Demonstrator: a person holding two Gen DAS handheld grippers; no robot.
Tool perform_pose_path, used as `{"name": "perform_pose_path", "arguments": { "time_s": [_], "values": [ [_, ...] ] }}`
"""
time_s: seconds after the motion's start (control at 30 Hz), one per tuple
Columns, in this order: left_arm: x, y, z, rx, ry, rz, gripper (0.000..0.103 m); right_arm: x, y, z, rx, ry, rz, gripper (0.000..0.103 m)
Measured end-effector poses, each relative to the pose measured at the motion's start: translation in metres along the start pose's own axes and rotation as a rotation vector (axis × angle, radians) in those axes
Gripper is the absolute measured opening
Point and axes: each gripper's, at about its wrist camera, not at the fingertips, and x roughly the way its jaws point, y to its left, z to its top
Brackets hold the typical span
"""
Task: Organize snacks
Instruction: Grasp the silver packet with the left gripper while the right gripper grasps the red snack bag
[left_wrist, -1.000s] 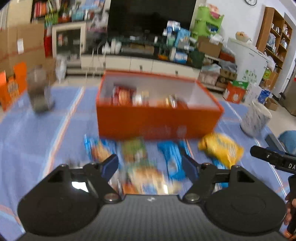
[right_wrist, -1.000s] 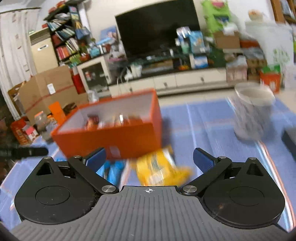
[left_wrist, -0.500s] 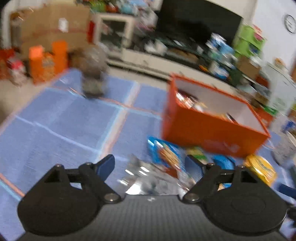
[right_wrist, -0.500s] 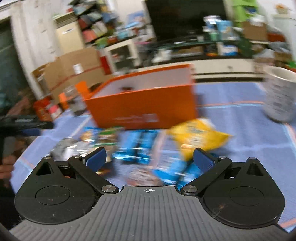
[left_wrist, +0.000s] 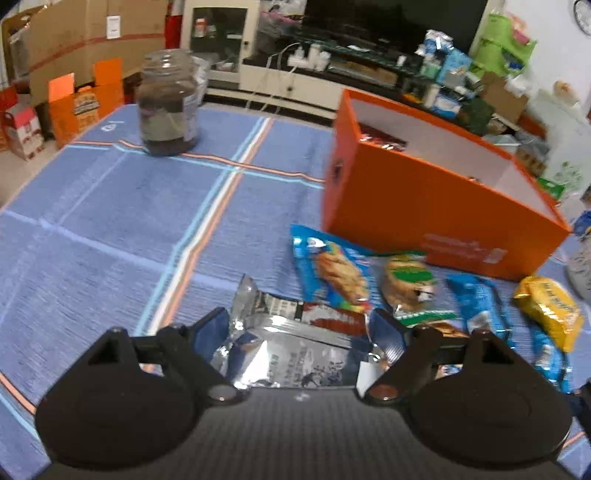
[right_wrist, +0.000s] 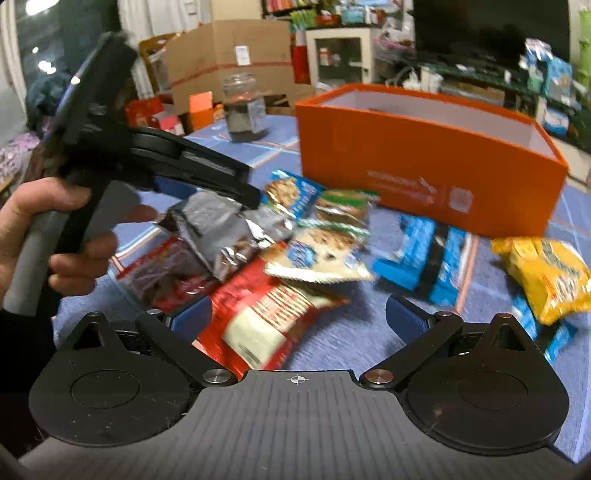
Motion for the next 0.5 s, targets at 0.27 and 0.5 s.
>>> {"name": "perform_pose_path", "arguments": {
  "time_s": [0.27, 0.5],
  "values": [
    [-0.008, -0.038, -0.026, 0.159, 0.026, -0.077, 0.082, -0.015, -0.023, -0.012, 0.016, 0.018, -0.045, 0.094],
    [-0.008, -0.047, -0.030, 0.223, 0.043, -0.134, 0.083, -0.043, -0.072, -0.031, 0.134, -0.004, -0.140, 0.096]
  ]
}}
